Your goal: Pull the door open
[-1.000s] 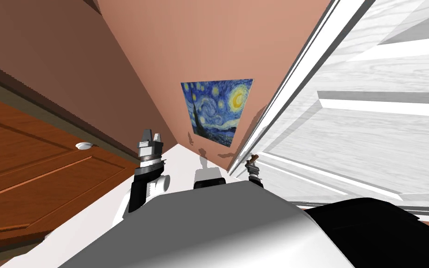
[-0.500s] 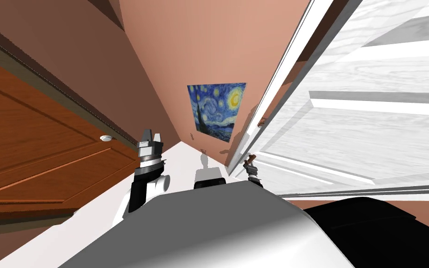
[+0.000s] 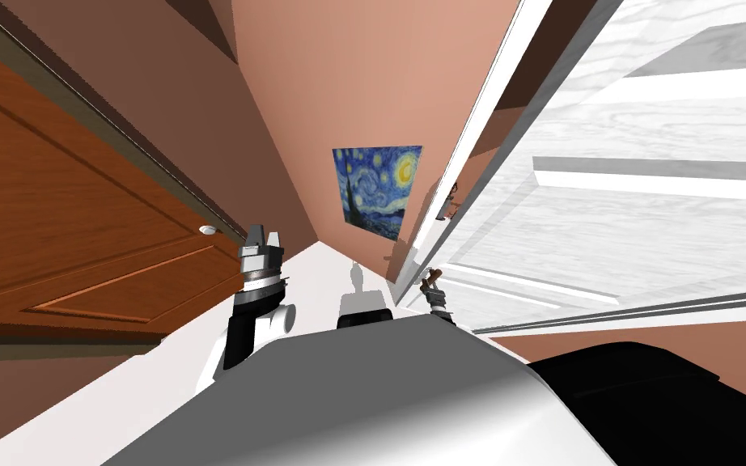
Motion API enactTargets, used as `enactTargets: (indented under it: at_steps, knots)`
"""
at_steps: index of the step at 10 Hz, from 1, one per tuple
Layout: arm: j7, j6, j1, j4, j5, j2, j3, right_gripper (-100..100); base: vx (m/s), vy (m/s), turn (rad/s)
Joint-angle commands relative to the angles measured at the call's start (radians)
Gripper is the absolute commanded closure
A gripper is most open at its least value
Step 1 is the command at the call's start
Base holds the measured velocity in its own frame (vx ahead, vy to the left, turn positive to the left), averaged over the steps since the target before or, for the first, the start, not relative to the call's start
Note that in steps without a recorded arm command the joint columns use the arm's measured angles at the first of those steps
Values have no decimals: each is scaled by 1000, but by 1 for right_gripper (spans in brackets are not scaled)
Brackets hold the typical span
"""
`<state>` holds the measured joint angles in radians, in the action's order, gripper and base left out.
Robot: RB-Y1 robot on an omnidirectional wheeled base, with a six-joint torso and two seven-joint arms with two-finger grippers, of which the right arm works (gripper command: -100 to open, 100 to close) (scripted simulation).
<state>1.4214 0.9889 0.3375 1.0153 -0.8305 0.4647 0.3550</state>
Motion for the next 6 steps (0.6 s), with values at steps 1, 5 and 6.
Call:
enactTargets:
  at_steps: [1,5,6]
  knots:
    - [11,8,12,9,16,11,28,100,-275,-33,75]
    - [37,31,24,11,40,31,69,100,-184,-13,61]
    - [45,40,27,9,44,38,78,100,-209,-19,118]
